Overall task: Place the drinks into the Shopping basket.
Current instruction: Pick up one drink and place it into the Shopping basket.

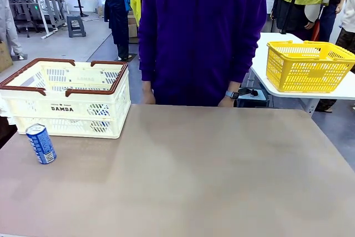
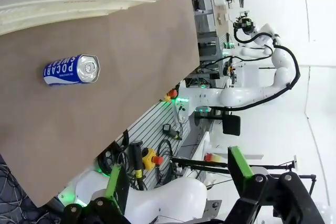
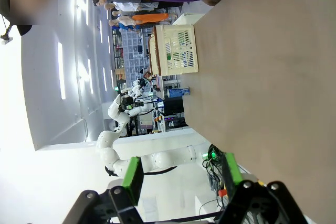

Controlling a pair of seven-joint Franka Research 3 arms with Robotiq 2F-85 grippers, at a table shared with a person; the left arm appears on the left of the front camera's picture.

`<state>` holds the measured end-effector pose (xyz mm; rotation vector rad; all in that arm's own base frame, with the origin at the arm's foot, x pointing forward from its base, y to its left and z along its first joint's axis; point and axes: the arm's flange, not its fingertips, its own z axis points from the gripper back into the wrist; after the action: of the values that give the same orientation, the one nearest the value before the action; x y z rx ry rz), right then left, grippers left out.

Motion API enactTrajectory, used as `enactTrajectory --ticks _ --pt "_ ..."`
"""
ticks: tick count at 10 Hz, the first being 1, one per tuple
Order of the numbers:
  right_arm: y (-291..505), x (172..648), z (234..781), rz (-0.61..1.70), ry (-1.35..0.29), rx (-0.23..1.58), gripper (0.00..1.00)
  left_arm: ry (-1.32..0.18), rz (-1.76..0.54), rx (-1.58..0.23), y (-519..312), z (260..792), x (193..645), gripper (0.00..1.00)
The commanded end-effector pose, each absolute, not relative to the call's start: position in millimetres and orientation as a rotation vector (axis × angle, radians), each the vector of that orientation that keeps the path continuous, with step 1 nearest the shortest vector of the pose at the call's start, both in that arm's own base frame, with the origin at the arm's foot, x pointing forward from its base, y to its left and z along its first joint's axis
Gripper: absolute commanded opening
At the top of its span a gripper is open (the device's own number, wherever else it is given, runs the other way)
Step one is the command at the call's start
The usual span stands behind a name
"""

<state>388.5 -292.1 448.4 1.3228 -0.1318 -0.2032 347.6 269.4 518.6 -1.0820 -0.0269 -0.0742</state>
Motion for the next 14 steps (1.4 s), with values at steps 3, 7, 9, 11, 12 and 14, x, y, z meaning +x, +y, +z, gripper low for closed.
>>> enactTrajectory --ticks 3,7,9,11,12,14 --pt "-291 387 450 -0.184 -0.146 1.309 0.80 -0.033 -0.077 -1.077 270 517 345 1.00" --pt "-291 387 450 -0.184 -0.146 1.309 0.80 0.063 -0.070 -0.782 170 556 278 1.00" --pt "-291 387 450 -0.184 -0.146 1.309 0.80 -0.043 -0.027 -0.563 123 539 253 1.00" --pt "-291 387 450 -0.184 -0.146 1.309 0.80 -0.061 -0.029 -0.405 73 506 250 1.00" --pt "-291 387 450 -0.184 -0.146 1.309 0.80 -0.081 0.064 -0.339 47 486 254 1.00" --pt "-291 387 450 -0.184 -0.146 1.309 0.80 -0.225 0.221 -0.263 15 465 271 1.00"
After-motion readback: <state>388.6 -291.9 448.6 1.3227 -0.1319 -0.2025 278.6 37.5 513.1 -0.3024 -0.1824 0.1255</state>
